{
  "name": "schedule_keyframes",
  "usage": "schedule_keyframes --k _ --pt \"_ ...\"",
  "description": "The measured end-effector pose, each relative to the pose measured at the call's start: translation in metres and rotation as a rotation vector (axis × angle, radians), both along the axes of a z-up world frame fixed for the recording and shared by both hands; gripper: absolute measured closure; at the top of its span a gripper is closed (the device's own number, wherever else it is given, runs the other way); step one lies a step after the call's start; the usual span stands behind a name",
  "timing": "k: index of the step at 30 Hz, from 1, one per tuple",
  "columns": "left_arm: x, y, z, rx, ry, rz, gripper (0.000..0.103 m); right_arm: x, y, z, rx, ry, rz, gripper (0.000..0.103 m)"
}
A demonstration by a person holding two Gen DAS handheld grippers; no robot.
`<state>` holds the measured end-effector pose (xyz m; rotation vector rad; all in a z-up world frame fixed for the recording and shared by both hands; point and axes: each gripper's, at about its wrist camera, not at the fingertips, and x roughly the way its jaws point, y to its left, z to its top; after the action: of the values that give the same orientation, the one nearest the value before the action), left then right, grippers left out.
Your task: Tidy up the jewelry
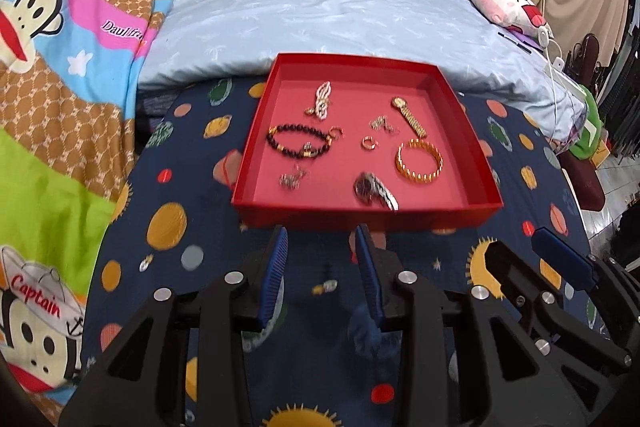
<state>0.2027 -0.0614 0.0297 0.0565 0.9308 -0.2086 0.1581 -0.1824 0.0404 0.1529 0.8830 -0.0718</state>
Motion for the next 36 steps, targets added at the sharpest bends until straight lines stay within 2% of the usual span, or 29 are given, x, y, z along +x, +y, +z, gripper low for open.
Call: schedule_keyframes --k 5,12,15,19,22,28,36 --pt "-0.017 0.004 0.002 0.013 -0.006 0.016 0.067 -0.016 0.003 0.002 -0.006 -0.001 -0.011 0.052" --pt "-0.034 0.015 0.009 0.046 -0.043 0.067 0.046 -0.033 0.006 0.008 -0.038 -0.018 -0.035 0.040" --pt "-0.039 0.018 0.011 0.056 -0.053 0.077 0.042 -0.038 0.006 0.010 -0.053 -0.025 -0.045 0.035" --pt "-0.045 0.021 0.014 0.071 -0.066 0.100 0.032 -0.046 0.006 0.012 -0.066 -0.037 -0.060 0.029" --pt "-0.049 0.024 0.016 0.079 -0.076 0.109 0.028 -0.049 0.006 0.014 -0.078 -0.042 -0.067 0.027" --pt "-0.056 0.024 0.019 0.114 -0.099 0.115 0.026 -0.053 0.009 0.015 -0.089 -0.046 -0.071 0.026" --pt "-0.061 0.028 0.021 0.122 -0.099 0.145 0.019 -0.058 0.008 0.017 -0.090 -0.053 -0.082 0.024"
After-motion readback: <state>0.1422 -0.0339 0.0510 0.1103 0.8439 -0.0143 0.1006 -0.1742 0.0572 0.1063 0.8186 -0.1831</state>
